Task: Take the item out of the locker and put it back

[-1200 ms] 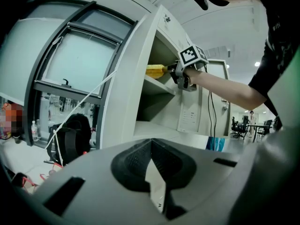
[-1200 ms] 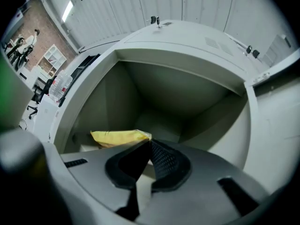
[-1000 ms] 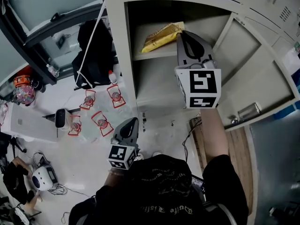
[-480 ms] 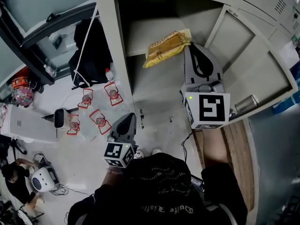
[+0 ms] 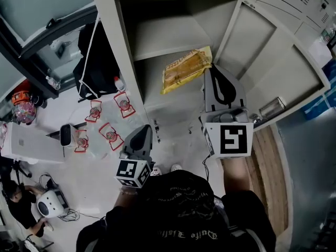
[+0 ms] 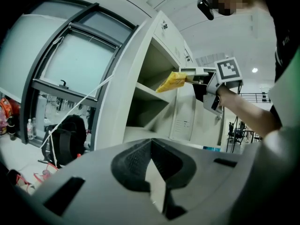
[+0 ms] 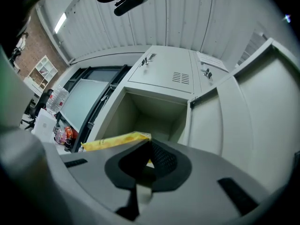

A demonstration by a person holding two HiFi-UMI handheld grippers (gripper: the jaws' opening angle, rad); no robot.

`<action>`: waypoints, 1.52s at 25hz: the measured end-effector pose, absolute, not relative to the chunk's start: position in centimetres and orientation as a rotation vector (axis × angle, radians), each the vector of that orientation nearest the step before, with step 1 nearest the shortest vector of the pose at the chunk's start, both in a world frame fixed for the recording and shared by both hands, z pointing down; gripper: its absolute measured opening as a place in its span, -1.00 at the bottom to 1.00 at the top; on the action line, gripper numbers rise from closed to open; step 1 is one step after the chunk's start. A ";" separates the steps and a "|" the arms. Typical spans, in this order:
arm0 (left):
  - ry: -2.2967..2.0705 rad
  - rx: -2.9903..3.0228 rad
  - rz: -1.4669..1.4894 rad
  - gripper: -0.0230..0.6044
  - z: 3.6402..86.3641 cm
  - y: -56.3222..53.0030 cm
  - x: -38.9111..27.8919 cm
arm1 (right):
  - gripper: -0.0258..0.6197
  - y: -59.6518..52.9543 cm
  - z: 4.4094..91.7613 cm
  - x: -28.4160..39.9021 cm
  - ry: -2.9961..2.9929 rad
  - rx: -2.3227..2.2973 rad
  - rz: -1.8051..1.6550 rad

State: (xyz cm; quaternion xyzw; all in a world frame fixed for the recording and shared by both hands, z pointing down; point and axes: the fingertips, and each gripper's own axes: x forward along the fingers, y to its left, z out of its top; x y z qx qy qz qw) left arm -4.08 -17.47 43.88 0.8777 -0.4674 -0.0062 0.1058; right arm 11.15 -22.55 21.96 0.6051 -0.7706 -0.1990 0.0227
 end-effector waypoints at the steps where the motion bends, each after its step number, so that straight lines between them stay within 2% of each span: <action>1: -1.376 2.590 -0.012 -0.90 43.9 -17.4 -4.0 | -0.90 -22.3 22.3 11.2 -2.388 1.880 -0.602; 19: -1.405 2.565 0.020 -0.90 44.9 -16.2 -3.8 | -0.90 -19.9 31.7 12.1 -2.349 1.941 -0.267; 38: -1.436 2.538 0.020 -0.90 45.3 -17.1 -3.6 | -0.90 -18.9 39.2 11.7 -2.290 1.886 -0.070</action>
